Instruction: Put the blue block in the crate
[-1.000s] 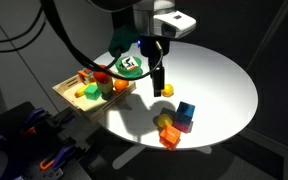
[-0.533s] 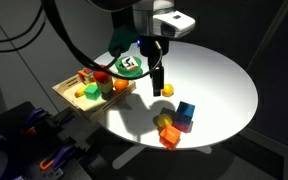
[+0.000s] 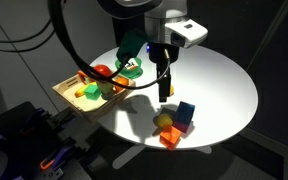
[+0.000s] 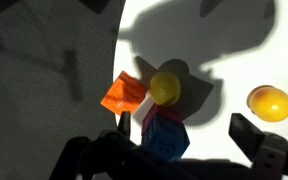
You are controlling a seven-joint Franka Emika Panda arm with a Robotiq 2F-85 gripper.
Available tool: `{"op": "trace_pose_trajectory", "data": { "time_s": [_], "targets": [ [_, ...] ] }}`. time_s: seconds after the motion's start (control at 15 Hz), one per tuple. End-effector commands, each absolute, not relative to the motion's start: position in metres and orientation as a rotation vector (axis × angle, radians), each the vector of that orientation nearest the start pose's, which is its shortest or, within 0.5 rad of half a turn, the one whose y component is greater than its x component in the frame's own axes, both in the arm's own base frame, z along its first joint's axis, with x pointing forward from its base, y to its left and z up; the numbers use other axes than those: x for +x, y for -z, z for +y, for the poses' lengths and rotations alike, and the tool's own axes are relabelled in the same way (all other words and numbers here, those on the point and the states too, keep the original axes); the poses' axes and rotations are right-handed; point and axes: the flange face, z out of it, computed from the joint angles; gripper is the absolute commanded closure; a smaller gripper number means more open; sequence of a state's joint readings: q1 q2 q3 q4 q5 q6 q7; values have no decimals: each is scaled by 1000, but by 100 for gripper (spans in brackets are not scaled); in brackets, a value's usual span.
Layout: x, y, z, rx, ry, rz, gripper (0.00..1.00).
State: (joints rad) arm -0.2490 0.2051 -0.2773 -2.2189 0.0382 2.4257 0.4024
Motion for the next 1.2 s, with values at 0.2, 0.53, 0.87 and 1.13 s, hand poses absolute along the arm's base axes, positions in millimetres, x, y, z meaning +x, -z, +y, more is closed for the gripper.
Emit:
{"op": "trace_pose_trajectory", "data": {
  "time_s": [0.2, 0.53, 0.87, 1.13],
  "targets": [
    [500, -276, -305, -2711, -23, 1660, 0],
    [514, -262, -324, -2640, -63, 1805, 0],
    [523, -251, -342, -2570, -87, 1917, 0],
    [533, -243, -350, -2538, -94, 1963, 0]
  ]
}}
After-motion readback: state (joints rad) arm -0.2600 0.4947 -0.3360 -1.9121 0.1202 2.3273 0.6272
